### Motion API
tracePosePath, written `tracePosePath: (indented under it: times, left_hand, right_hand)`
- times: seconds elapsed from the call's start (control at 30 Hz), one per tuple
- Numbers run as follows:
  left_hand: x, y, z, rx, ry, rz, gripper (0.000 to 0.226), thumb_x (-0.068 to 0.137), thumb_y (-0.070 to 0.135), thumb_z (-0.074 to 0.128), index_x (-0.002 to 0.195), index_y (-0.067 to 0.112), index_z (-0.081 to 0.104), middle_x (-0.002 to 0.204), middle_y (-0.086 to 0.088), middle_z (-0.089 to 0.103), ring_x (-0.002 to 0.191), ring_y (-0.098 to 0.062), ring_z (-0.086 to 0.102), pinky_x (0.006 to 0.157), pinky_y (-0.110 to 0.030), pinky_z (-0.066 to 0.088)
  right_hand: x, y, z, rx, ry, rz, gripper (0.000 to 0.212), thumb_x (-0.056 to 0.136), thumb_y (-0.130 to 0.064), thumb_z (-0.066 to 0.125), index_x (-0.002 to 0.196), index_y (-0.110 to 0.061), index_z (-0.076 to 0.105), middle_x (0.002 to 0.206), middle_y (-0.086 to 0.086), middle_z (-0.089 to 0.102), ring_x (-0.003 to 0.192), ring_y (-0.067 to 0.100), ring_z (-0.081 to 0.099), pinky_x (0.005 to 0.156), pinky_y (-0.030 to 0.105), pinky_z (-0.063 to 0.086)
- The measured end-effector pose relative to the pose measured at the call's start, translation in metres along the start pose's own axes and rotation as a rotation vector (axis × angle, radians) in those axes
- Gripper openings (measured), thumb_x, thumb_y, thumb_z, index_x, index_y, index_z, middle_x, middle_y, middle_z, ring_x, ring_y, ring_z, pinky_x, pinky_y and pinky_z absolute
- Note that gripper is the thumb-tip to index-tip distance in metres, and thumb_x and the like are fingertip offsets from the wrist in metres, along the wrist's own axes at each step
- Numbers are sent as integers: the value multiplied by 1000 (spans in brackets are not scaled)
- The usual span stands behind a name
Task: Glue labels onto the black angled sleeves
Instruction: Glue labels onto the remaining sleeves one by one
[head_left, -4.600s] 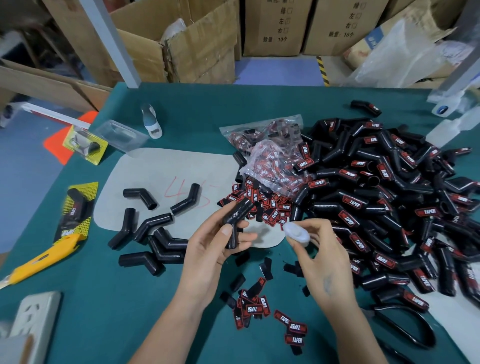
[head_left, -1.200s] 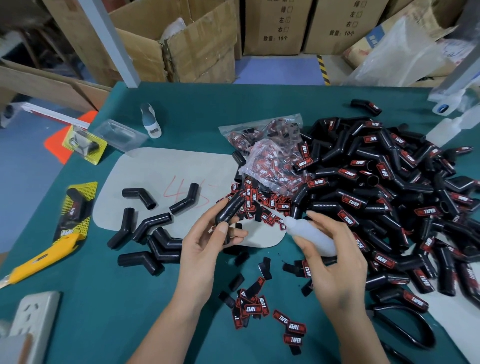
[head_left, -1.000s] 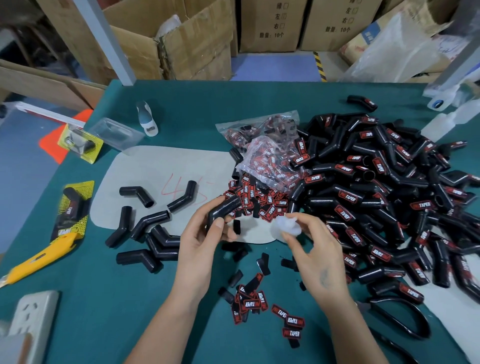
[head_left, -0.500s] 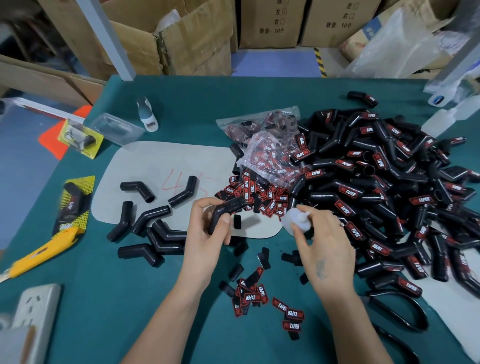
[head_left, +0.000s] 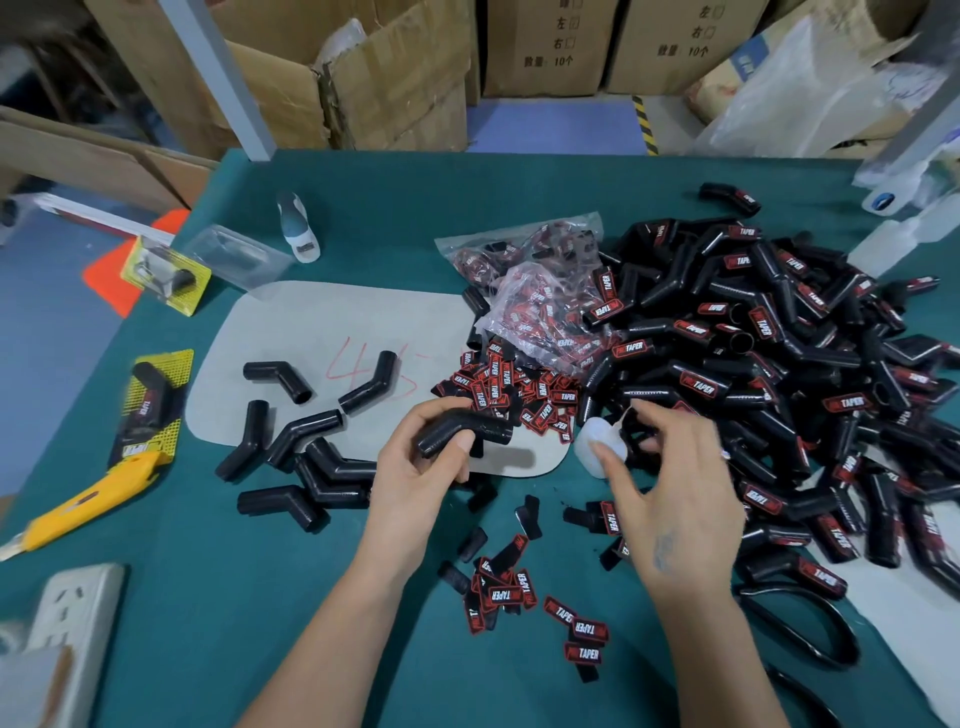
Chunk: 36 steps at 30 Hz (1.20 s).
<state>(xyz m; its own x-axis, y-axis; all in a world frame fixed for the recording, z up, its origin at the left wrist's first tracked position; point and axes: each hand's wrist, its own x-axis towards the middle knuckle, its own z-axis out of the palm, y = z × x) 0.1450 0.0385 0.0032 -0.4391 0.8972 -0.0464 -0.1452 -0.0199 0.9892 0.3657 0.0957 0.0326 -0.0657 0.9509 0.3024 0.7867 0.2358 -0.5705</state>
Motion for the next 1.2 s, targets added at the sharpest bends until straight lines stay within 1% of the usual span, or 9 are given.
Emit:
tracePosePath:
  times: [0.07,0.1,0.2,0.27,0.37,0.53,0.77,1.0,1.2]
  left_hand:
    - [0,0,0,-11,5,7,30,91,32,72,120,24,71,80,7,62,65,-12,52,71,-16,50]
    - [0,0,1,-12,8,7,30,91,32,71,120,25,72,79,7,61,64,-12,52,71,-16,50]
    - [1,1,1,-22,14,17,27,93,31,71,120,27,71,86,5,67,67,-12,55,71,-20,52]
    - [1,2,2,-30,19,36,24,97,23,69,121,26,71,101,2,73,78,-13,64,76,-22,55]
    - [1,3,3,-77,35,30,24,100,15,65,122,23,70,119,-5,74,101,-20,73,85,-27,59]
    - [0,5,6,-132,42,12,25,98,20,68,122,21,69,116,-6,74,106,-24,74,86,-33,62]
    - [1,5,3,-209,94,22,38,98,15,64,134,26,57,117,-24,58,97,-32,65,86,-38,61]
    - [1,5,2,-185,86,64,53,93,26,70,142,23,50,118,-21,57,94,-26,66,81,-38,62]
    - [-1,3,3,-171,24,102,52,96,24,68,143,31,48,115,-25,59,97,-24,70,81,-36,62]
  right_hand:
    - [-5,-2,-5,161,243,-229,19,100,-27,72,117,-20,64,110,4,61,96,13,59,72,33,51]
    - [-8,-2,-6,260,248,-355,13,99,-18,71,111,-20,66,102,6,63,95,9,57,75,28,50]
    - [-14,-10,-2,434,-249,-525,6,98,-24,69,100,-28,72,97,-10,63,89,2,60,77,23,51]
    - [-19,-14,9,217,-652,-517,9,101,-33,65,106,-37,72,105,-18,58,94,5,60,79,30,51]
    - [-24,-12,26,-52,-867,-549,19,106,-36,56,122,-43,64,119,-18,49,114,5,49,89,31,46]
    - [-20,-11,31,53,-830,-501,7,102,-40,61,106,-36,65,113,-18,53,112,3,51,89,28,44]
    - [-21,-23,12,763,-436,-395,3,100,-33,70,100,-34,73,96,-18,61,72,9,63,65,28,51]
    - [-23,-26,12,860,-428,-293,11,98,-25,71,104,-32,75,101,-15,76,92,13,76,82,24,59]
    - [-22,-30,10,975,-458,-148,12,95,-44,74,105,-38,77,99,-9,77,92,18,77,82,26,60]
